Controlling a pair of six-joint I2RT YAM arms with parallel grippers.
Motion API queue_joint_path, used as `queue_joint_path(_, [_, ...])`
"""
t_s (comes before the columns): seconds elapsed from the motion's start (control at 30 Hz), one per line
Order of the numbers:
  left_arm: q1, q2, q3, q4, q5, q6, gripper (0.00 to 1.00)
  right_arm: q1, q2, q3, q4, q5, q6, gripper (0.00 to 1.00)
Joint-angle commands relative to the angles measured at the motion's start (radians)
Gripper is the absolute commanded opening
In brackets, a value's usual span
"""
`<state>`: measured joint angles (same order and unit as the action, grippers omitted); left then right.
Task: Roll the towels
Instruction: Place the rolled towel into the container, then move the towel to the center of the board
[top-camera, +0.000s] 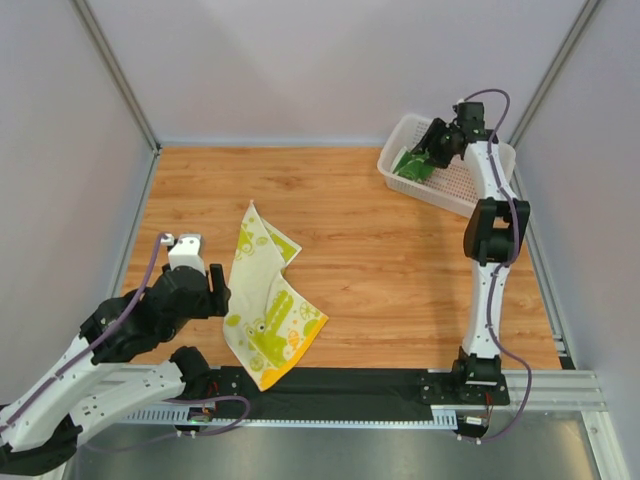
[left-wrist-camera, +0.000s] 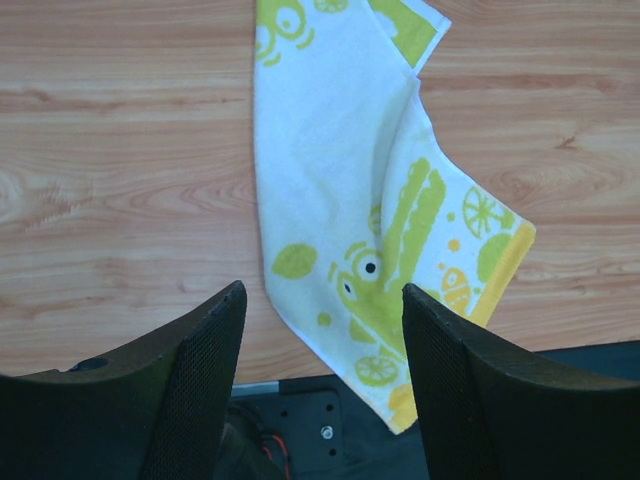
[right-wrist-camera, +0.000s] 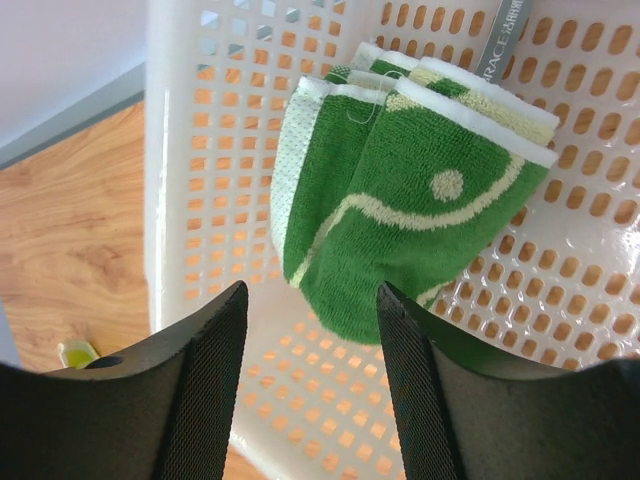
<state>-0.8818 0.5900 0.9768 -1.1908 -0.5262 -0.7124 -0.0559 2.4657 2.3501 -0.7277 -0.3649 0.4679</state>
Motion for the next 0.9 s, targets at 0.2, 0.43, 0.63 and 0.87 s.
queue_joint_path(0.2, [0.006, -0.004, -0.003, -0.001, -0.017, -0.006, 0.70, -0.005, -0.195, -0.118, -0.027, 0.006, -0.044, 0.56])
queue_joint_path(0.43, [0.006, 0.033, 0.002, -0.004, -0.014, -0.004, 0.70, 0.022, -0.469, -0.355, -0.018, -0.014, -0.045, 0.56])
queue_joint_path(0.63, [0.006, 0.025, 0.002, -0.006, -0.023, -0.009, 0.70, 0.244, -0.819, -0.839, 0.128, -0.028, -0.003, 0.56])
queue_joint_path(0.87, [0.006, 0.018, 0.002, -0.007, -0.023, -0.010, 0.69, 0.575, -0.958, -1.210, 0.206, 0.004, 0.063, 0.55])
